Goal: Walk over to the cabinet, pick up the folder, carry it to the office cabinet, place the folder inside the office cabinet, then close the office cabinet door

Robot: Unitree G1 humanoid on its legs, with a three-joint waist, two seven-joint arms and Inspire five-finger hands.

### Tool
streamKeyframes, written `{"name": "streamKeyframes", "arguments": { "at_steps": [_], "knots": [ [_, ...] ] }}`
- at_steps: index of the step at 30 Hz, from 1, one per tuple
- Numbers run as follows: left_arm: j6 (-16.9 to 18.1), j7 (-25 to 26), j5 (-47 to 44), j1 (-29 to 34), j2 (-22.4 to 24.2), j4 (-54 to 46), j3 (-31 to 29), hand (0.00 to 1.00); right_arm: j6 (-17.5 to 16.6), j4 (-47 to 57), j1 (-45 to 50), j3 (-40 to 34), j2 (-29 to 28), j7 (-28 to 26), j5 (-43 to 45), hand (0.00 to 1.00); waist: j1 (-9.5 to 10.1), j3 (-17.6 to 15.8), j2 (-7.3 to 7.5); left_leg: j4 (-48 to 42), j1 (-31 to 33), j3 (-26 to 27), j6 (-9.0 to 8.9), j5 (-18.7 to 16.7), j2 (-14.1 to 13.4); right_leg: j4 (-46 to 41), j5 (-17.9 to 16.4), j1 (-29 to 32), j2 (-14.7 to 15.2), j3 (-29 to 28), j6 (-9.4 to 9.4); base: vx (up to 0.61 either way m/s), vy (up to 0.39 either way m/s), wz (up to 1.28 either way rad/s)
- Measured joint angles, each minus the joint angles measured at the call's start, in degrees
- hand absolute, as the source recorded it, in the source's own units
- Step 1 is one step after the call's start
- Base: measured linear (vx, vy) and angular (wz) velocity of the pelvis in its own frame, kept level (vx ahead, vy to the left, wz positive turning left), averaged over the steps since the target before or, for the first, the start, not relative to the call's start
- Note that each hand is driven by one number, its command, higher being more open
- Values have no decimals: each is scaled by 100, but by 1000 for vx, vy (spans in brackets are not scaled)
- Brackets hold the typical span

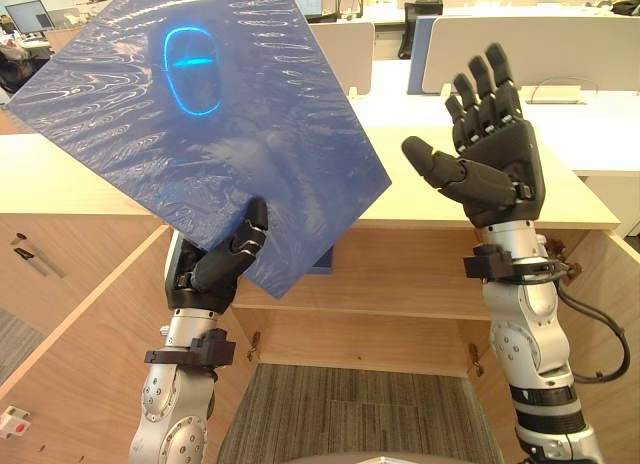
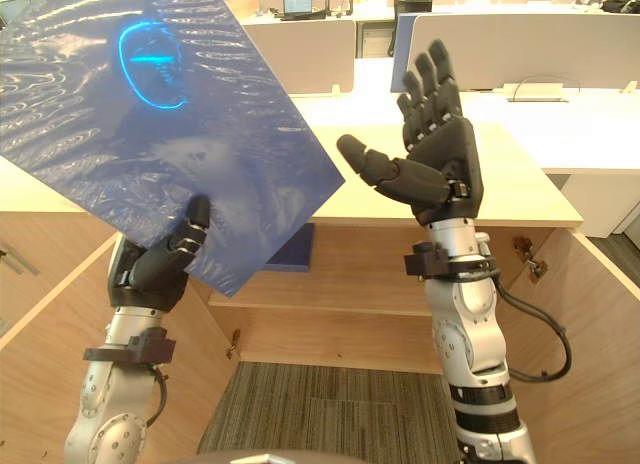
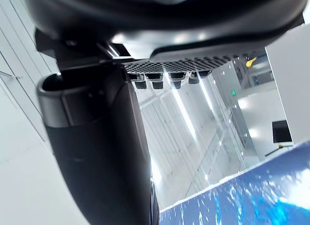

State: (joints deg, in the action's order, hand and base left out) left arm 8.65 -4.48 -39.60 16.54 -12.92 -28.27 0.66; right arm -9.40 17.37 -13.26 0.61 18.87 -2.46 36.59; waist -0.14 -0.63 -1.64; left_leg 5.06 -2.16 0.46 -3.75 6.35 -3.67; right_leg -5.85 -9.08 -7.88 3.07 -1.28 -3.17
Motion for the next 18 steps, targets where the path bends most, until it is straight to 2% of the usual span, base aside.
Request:
{"name": "streamKeyframes", "arguments": {
  "at_steps": [11, 18],
  "knots": [
    [0, -224, 22, -22, -400, 169, 297, 0, 20, -444, -871, 992, 1199, -624, 640, 100, -1, 89, 1, 27, 99, -65, 12, 113, -4, -39, 46, 104, -15, 66, -9, -57, 2, 3],
    [6, -307, -298, -248, -947, 227, 316, 0, 46, -744, -1569, 1750, 2233, -914, 1027, 100, 15, 98, 7, 31, 147, -142, 28, 205, -12, -10, 116, 101, -32, 137, -3, -65, 8, 6]
  ]
}}
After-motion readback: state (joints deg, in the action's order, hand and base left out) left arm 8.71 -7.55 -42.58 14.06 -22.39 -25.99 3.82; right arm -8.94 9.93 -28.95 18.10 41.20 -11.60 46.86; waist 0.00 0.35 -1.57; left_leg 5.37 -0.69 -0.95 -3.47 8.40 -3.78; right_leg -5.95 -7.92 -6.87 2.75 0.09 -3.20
